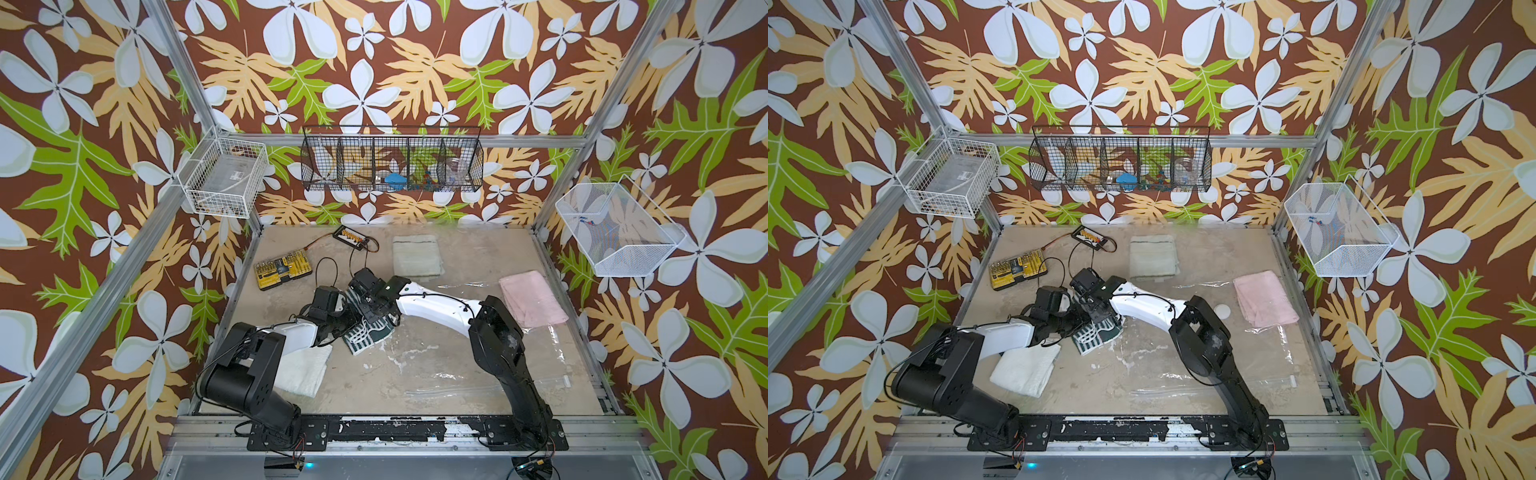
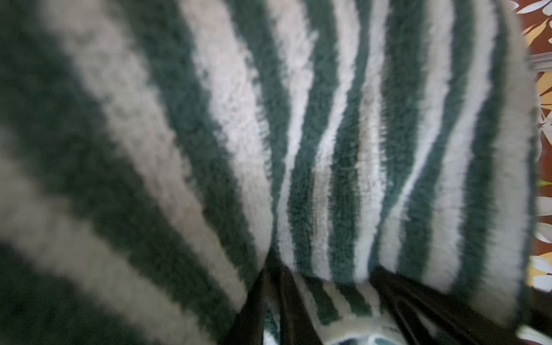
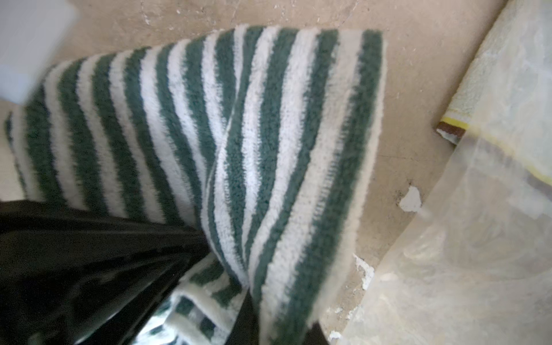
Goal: Place the folded towel into the vacuum bag
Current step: Pick up the towel from the center of the board.
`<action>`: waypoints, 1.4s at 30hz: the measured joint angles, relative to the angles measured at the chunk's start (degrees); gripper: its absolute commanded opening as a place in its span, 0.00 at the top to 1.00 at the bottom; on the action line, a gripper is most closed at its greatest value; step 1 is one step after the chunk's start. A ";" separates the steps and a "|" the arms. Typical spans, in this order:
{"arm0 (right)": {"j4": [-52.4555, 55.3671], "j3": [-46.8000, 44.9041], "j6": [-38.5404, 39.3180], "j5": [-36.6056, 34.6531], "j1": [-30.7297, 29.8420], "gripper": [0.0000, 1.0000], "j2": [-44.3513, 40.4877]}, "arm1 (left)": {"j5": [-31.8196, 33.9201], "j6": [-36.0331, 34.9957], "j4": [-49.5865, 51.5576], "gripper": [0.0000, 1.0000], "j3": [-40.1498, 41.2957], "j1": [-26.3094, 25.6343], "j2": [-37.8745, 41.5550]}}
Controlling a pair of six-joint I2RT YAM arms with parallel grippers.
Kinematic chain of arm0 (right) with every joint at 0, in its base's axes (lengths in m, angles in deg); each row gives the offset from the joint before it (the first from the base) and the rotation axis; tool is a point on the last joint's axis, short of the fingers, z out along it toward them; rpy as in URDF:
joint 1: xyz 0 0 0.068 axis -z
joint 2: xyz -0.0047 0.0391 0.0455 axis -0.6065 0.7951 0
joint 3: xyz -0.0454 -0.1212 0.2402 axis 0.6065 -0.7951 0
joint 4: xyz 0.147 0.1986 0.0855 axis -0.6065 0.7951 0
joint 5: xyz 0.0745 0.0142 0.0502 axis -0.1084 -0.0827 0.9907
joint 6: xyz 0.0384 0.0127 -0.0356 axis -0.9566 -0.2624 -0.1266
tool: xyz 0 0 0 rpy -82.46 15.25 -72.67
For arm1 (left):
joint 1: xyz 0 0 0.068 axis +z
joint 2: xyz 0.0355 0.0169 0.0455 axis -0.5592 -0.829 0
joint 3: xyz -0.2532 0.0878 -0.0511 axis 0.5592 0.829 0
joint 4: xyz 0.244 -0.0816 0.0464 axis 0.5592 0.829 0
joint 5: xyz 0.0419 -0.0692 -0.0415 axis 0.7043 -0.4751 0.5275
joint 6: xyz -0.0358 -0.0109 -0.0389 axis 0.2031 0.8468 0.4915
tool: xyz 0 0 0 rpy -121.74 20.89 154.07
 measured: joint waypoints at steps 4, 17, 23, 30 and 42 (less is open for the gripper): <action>-2.54 -1.99 -1.88 5.42 -0.35 0.95 -1.31 | -2.43 0.31 -5.81 0.86 -0.28 -0.04 -3.54; -28.04 -17.94 -10.27 14.19 3.39 1.00 -0.35 | 2.12 -2.32 7.43 0.84 -0.39 1.40 8.50; -29.55 -18.64 -8.90 12.46 3.74 0.97 -1.51 | 7.96 -5.05 14.86 0.84 1.51 3.15 15.72; -22.34 -16.00 -3.41 11.10 1.97 0.87 -4.09 | 8.46 -5.44 14.32 0.85 3.26 3.30 10.14; -24.81 -16.17 0.04 18.67 -1.05 0.43 -1.51 | 6.36 -4.87 10.34 0.86 4.61 3.34 10.19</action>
